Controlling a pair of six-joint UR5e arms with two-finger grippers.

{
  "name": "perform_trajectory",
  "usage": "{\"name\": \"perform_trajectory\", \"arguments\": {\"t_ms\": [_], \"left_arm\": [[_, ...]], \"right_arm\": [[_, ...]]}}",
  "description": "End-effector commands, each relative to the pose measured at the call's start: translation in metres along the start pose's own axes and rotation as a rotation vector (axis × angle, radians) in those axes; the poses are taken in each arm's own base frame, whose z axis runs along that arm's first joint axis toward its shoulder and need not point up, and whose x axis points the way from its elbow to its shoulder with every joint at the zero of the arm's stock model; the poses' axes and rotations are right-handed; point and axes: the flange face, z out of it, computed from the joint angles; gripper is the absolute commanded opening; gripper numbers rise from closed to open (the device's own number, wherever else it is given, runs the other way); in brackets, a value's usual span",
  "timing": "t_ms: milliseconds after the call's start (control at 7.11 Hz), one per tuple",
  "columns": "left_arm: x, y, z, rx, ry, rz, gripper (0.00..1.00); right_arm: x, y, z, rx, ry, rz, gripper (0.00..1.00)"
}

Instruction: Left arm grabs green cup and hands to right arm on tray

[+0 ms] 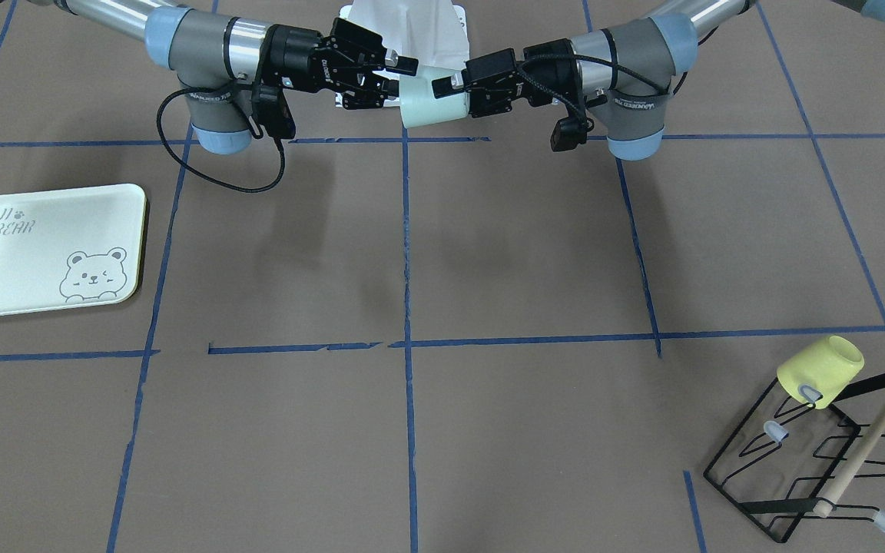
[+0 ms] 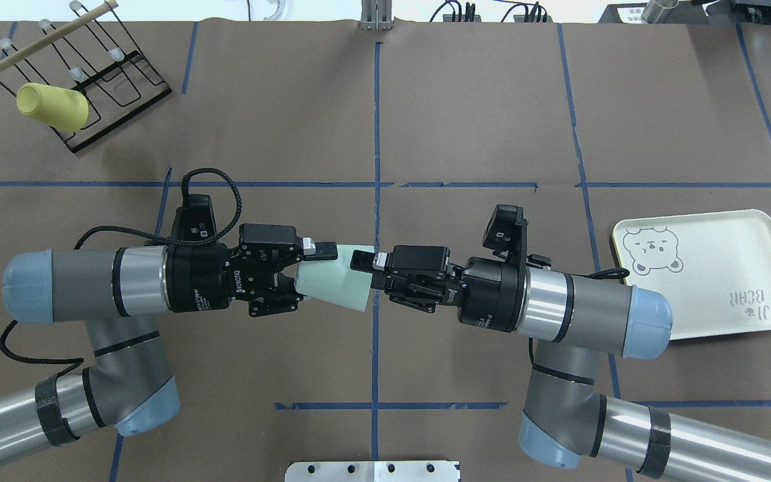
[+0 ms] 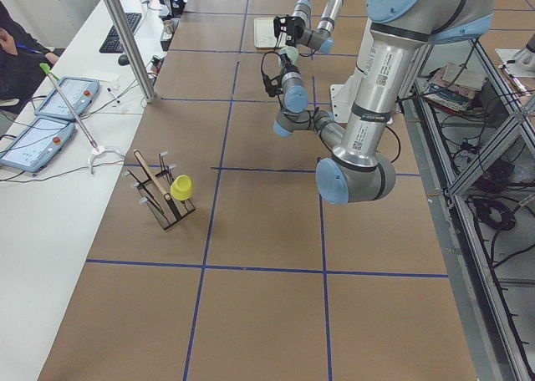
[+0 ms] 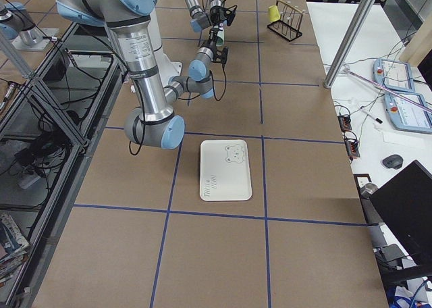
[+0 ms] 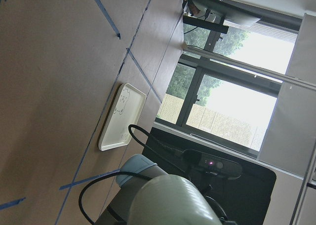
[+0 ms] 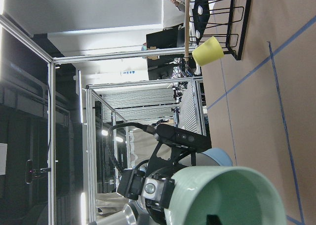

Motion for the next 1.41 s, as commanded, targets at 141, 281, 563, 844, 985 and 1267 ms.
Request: {"name": "perform_trajectory", "arguments": {"t_ms": [141, 281, 563, 844, 985, 1267], "left_arm": [[-0.001, -0.001, 0.0, 0.001, -0.002, -0.001, 0.18], [-0.001, -0.001, 0.0, 0.001, -0.002, -0.001, 0.18], [-0.001, -0.001, 0.0, 0.001, -0.002, -0.001, 0.2], [-0.004, -0.003, 0.001, 0.005, -0.01, 0.002, 1.0], [-0.007, -0.005, 0.001, 0.011, -0.017, 0.006, 1.0], [-0.005, -0.01, 0.0, 0.023, -0.017, 0.014, 1.0]], "right_arm": [[0.001, 0.0, 0.0, -0.001, 0.001, 0.001, 0.35], [0.0, 0.001, 0.001, -0.001, -0.001, -0.001, 0.31], [0.0, 0.0, 0.001, 0.0, -0.001, -0.001, 0.0], [-0.001, -0.001, 0.001, 0.017, -0.008, -0.001, 0.0], [-0.002, -0.001, 0.001, 0.017, -0.01, -0.001, 0.0], [-0.002, -0.001, 0.001, 0.016, -0.011, -0.001, 0.0]]}}
